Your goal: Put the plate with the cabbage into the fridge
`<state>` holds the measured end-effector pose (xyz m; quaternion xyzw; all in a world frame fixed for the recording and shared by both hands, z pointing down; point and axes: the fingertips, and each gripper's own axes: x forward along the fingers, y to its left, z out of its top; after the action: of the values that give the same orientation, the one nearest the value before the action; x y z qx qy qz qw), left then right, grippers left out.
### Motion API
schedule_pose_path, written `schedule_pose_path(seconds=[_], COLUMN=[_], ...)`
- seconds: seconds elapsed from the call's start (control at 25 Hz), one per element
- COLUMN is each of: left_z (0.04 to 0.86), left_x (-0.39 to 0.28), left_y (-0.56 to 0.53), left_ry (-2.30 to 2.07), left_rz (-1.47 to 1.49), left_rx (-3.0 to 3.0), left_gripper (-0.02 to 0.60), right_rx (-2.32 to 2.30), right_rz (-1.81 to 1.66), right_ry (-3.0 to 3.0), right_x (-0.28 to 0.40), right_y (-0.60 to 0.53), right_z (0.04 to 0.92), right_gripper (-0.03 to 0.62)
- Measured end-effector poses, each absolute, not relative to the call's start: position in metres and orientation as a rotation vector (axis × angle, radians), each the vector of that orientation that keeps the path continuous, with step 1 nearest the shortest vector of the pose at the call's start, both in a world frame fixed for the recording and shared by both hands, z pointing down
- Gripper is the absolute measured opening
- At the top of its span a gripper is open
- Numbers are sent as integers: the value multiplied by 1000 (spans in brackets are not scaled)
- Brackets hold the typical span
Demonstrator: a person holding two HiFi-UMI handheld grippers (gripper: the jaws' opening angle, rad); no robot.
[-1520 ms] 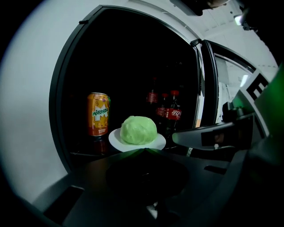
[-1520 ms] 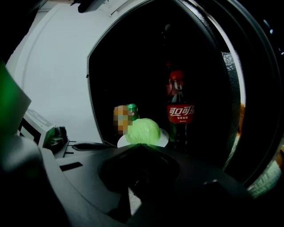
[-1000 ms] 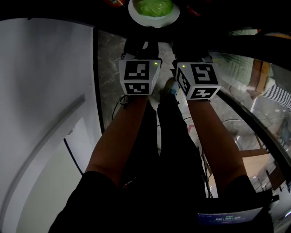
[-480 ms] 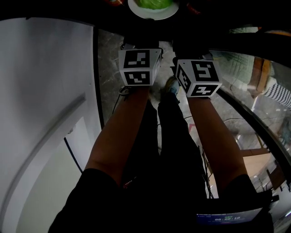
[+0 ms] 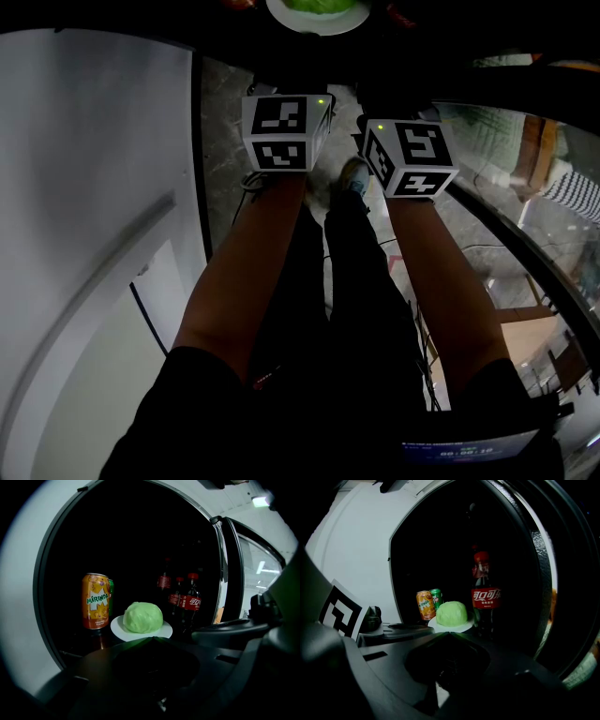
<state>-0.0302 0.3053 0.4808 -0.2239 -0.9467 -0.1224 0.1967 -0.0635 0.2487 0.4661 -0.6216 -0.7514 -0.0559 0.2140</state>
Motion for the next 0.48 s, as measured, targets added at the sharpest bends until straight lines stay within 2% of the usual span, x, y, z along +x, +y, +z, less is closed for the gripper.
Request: schedule_pose_path(seconds=[0.48], left_z=[447], left_x=[-12], left_y=[320], left_ry=[-2730], left_rz=[-273], left_rx=[-668], left_gripper=[3], right_rx=[-1774], right_rz=[-149], right_ry=[-2102], right_x=[-58], right_y=[257], right_z=[448], right_gripper=[5])
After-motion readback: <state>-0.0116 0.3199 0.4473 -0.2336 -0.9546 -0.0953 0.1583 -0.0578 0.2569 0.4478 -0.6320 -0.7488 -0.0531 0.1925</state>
